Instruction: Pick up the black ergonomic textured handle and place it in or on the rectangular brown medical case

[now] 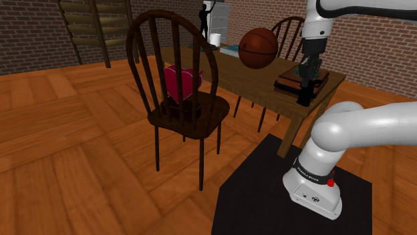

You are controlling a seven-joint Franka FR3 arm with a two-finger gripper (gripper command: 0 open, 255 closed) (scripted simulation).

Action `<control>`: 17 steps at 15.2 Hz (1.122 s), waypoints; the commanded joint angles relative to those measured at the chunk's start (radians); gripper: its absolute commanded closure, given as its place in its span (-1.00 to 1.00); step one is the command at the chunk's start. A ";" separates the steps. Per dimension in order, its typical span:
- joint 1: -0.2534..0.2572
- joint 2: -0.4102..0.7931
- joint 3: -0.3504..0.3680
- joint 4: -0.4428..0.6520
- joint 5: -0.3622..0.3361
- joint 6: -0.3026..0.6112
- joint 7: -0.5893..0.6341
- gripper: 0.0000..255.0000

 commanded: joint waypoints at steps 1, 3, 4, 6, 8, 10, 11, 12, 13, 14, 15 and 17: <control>0.000 0.000 0.000 -0.001 0.000 0.000 0.000 1.00; 0.002 0.009 0.006 0.030 0.005 -0.022 -0.002 1.00; 0.003 0.014 0.008 0.046 0.008 -0.033 -0.004 1.00; 0.006 0.024 0.014 0.078 0.013 -0.054 -0.006 1.00; 0.008 0.035 0.018 0.110 0.017 -0.076 -0.008 1.00; 0.010 0.047 0.023 0.143 0.022 -0.097 -0.011 1.00; 0.011 0.053 0.025 0.159 0.024 -0.107 -0.012 1.00; 0.012 0.059 0.028 0.176 0.026 -0.118 -0.014 1.00; 0.013 0.065 0.030 0.193 0.027 -0.129 -0.015 1.00; 0.014 0.072 0.032 0.210 0.029 -0.139 -0.016 1.00; 0.015 0.078 0.034 0.227 0.031 -0.150 -0.018 1.00; 0.017 0.092 0.037 0.262 0.034 -0.171 -0.021 1.00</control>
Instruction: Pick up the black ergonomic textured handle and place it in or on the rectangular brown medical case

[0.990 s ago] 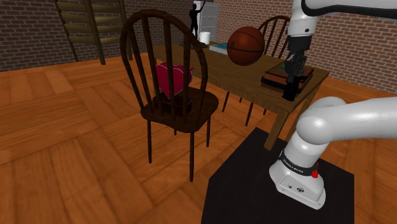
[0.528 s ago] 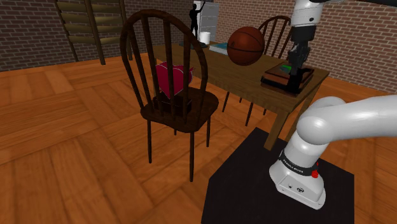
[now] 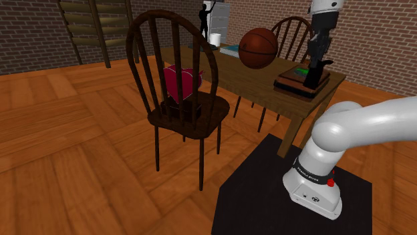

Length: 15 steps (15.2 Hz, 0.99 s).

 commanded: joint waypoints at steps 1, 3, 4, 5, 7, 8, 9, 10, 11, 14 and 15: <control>0.002 0.014 0.004 0.034 0.004 -0.020 -0.003 1.00; 0.004 0.029 0.007 0.070 0.007 -0.042 -0.006 1.00; 0.005 0.036 0.009 0.088 0.008 -0.052 -0.007 1.00; 0.006 0.044 0.010 0.106 0.009 -0.063 -0.009 1.00; 0.007 0.059 0.013 0.143 0.012 -0.084 -0.012 1.00; 0.008 0.067 0.015 0.162 0.013 -0.095 -0.014 1.00; 0.009 0.075 0.016 0.181 0.014 -0.106 -0.016 1.00; 0.010 0.084 0.017 0.200 0.015 -0.117 -0.018 1.00; 0.011 0.092 0.018 0.220 0.016 -0.128 -0.019 1.00; 0.013 0.118 0.021 0.279 0.019 -0.161 -0.025 1.00; 0.014 0.127 0.022 0.299 0.020 -0.172 -0.027 1.00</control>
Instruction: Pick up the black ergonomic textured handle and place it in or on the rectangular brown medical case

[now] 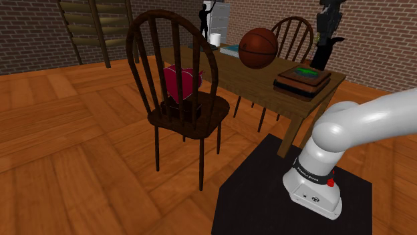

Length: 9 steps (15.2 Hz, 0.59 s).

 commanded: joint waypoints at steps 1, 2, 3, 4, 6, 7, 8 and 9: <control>0.001 0.018 0.002 0.045 0.001 -0.027 -0.005 1.00; 0.002 0.019 0.003 0.048 0.001 -0.029 -0.005 1.00; 0.006 0.043 -0.020 0.072 -0.016 -0.024 -0.028 1.00; 0.010 0.068 -0.043 0.096 -0.033 -0.019 -0.051 1.00; 0.019 0.120 -0.090 0.148 -0.063 -0.008 -0.099 1.00; 0.024 0.147 -0.114 0.175 -0.076 -0.003 -0.124 1.00; 0.029 0.175 -0.138 0.204 -0.088 0.002 -0.149 1.00; 0.033 0.204 -0.163 0.235 -0.098 0.007 -0.175 1.00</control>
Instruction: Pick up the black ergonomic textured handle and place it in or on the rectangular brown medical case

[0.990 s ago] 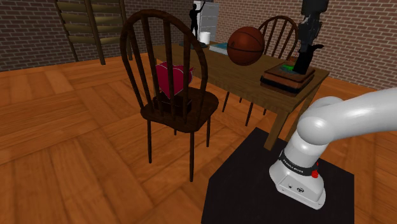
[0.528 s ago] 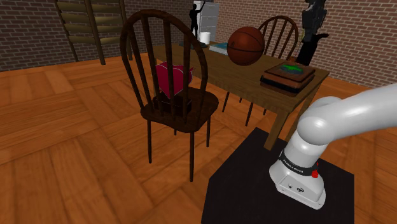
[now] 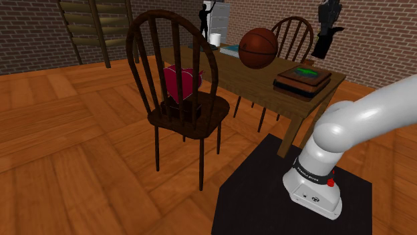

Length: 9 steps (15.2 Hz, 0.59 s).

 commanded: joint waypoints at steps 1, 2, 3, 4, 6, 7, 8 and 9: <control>0.010 0.062 -0.053 0.064 -0.022 0.011 -0.056 1.00; 0.015 0.094 -0.079 0.097 -0.029 0.016 -0.084 1.00; 0.019 0.128 -0.106 0.132 -0.035 0.021 -0.112 1.00; 0.024 0.163 -0.134 0.168 -0.038 0.026 -0.142 1.00; 0.032 0.239 -0.195 0.246 -0.037 0.034 -0.206 1.00; 0.035 0.280 -0.228 0.288 -0.032 0.038 -0.240 1.00; 0.039 0.328 -0.266 0.335 -0.023 0.042 -0.279 1.00; 0.036 0.316 -0.262 0.310 -0.026 0.055 -0.271 1.00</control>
